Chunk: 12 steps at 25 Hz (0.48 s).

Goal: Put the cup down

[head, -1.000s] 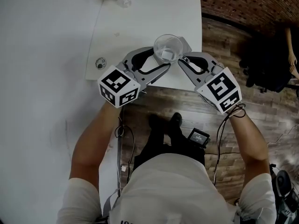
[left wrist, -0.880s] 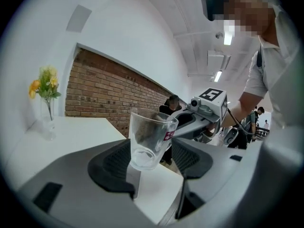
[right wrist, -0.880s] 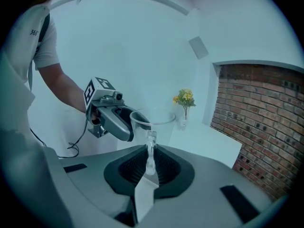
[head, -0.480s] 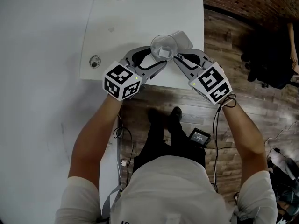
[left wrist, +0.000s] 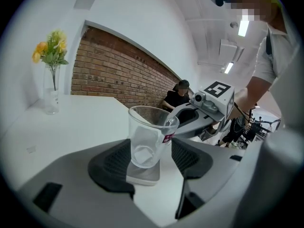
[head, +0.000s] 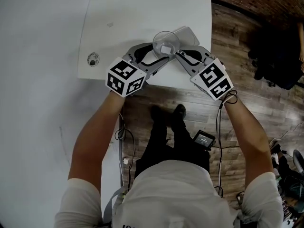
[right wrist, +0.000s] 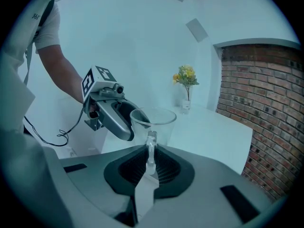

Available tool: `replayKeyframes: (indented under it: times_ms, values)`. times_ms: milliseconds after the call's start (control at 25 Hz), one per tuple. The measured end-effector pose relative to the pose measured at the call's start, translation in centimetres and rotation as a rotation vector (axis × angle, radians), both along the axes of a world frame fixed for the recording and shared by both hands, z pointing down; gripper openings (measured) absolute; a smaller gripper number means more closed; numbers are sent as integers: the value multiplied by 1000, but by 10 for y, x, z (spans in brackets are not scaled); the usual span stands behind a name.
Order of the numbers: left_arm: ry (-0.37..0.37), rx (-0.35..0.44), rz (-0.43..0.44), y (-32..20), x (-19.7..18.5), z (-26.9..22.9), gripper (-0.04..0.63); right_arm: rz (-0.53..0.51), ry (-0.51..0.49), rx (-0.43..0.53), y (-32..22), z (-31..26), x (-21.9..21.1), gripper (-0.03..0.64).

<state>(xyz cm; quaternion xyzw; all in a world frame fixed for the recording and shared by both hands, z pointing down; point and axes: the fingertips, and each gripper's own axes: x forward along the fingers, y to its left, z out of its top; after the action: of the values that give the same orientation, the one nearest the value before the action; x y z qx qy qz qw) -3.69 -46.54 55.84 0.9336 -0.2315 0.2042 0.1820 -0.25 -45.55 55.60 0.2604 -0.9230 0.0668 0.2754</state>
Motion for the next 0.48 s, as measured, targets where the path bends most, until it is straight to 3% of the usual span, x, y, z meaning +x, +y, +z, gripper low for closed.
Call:
replayKeyframes:
  times_ms: [480]
  values:
    - [-39,7,-2,3,-1,6,270,-4,13,26,3,7,-1,37]
